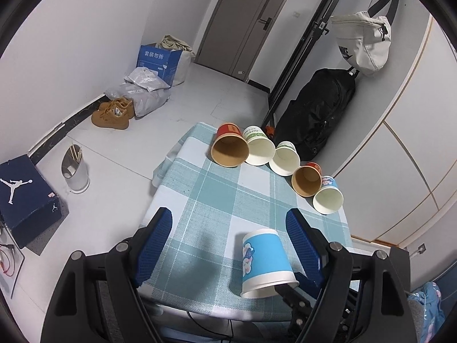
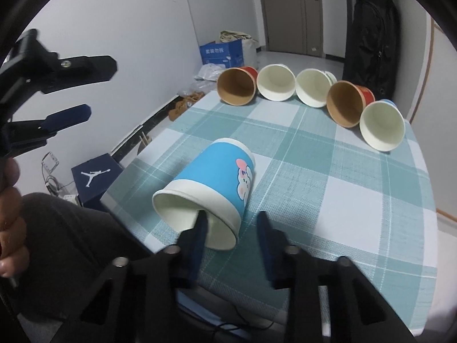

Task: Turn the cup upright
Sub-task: 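Insert the right gripper fingers into the blue cup's rim and close, then lift the blue cup by its rim with the right gripper and rotate it upright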

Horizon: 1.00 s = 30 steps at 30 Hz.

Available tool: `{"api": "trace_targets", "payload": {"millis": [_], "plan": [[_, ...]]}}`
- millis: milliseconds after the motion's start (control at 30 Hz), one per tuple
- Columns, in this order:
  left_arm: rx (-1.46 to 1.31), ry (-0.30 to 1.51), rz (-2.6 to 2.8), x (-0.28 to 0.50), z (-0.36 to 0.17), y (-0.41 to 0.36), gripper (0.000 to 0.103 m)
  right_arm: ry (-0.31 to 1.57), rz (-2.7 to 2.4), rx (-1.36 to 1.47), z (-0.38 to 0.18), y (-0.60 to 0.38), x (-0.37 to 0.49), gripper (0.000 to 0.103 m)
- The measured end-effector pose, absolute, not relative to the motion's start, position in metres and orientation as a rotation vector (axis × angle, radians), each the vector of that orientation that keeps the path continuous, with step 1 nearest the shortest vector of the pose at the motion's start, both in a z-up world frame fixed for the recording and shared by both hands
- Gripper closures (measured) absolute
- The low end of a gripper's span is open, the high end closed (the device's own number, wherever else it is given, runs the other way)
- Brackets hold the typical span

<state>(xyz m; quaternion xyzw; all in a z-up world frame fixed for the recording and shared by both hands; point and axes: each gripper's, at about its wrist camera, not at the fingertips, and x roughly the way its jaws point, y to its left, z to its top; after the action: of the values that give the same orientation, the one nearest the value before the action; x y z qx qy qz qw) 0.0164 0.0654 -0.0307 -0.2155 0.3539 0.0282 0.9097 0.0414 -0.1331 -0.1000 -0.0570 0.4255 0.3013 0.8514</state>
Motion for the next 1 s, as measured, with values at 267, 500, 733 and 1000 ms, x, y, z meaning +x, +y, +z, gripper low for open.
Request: {"api": "trace_targets", "payload": {"millis": [267,500,733,1000], "plan": [[-0.421,0.730,0.052,0.016,-0.030,0.062,0.025,0.867,0.602,-0.138,-0.099,-0.133,0.041,0.100],[-0.423,0.739,0.063,0.015,-0.031,0.063,0.025,0.859,0.574,-0.106,-0.089,-0.145,0.047,0.101],[-0.426,0.747,0.062,0.015,-0.032,0.061,0.025,0.928,0.610,-0.060,-0.071,-0.163,0.059,0.101],[-0.398,0.764,0.053,0.021,-0.032,0.052,0.025,1.092,0.689,-0.082,-0.041,-0.192,0.075,0.101]]}}
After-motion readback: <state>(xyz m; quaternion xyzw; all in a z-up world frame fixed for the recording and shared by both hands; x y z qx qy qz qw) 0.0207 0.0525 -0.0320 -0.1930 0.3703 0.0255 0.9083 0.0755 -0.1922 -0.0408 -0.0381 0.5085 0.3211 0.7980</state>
